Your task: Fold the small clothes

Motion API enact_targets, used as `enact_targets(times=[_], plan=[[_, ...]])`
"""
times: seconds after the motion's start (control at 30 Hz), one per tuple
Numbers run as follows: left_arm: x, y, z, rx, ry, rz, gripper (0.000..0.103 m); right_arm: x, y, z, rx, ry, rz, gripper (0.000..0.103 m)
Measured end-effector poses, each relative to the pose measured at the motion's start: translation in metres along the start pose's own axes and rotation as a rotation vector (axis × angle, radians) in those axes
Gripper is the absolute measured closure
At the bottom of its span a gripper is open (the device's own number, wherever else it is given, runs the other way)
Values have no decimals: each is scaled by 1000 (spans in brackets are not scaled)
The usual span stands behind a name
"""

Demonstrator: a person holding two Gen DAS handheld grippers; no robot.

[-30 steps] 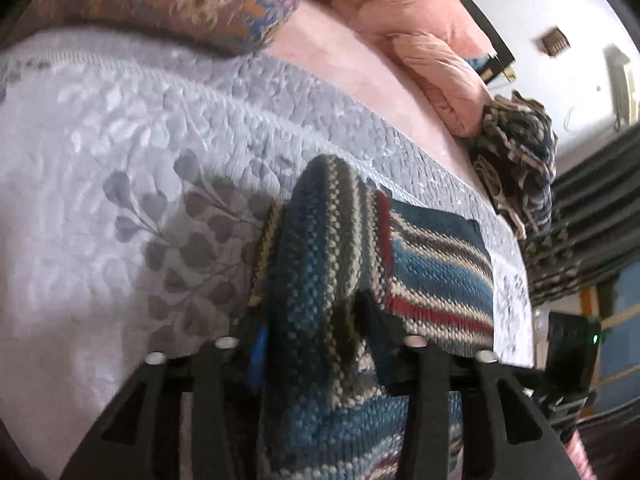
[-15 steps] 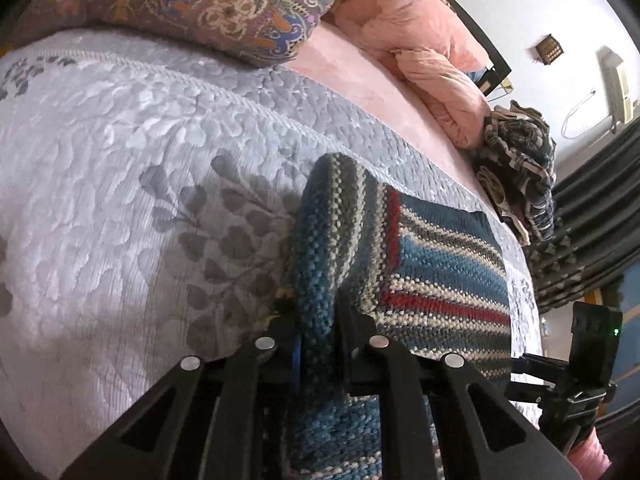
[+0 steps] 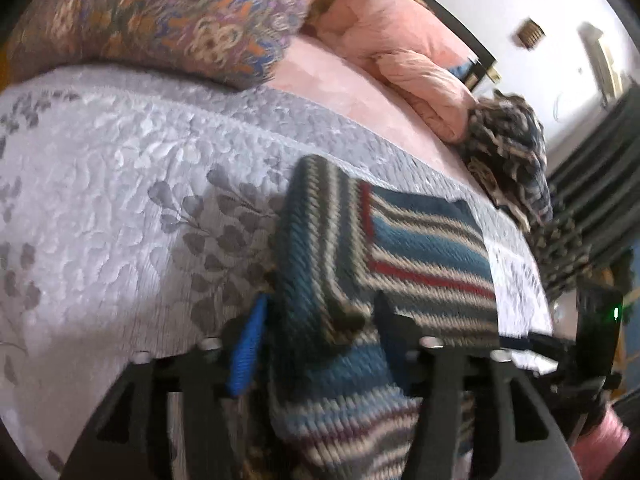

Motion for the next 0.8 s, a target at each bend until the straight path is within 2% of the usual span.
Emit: enact_targets(times=[0.43, 0.63, 0.8], plan=[[14, 10, 26, -61, -99, -12, 37, -21, 4, 7, 22, 111, 63, 32], [8, -6, 32, -91, -74, 5, 37, -21, 3, 8, 31, 130, 80, 31], [4, -20, 39, -111, -43, 34, 31, -24, 0, 8, 38, 143, 93, 30]])
Point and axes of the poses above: each gripper's, at about its wrist camera, not at the fingertips, and y roughly against the way its jaws point, x to its right, z to its underside, the point moved 7 cm from there along -y, roughly the way its jaws point, and after that the axes turned 12 degrees about x, right-handed, at the moved point
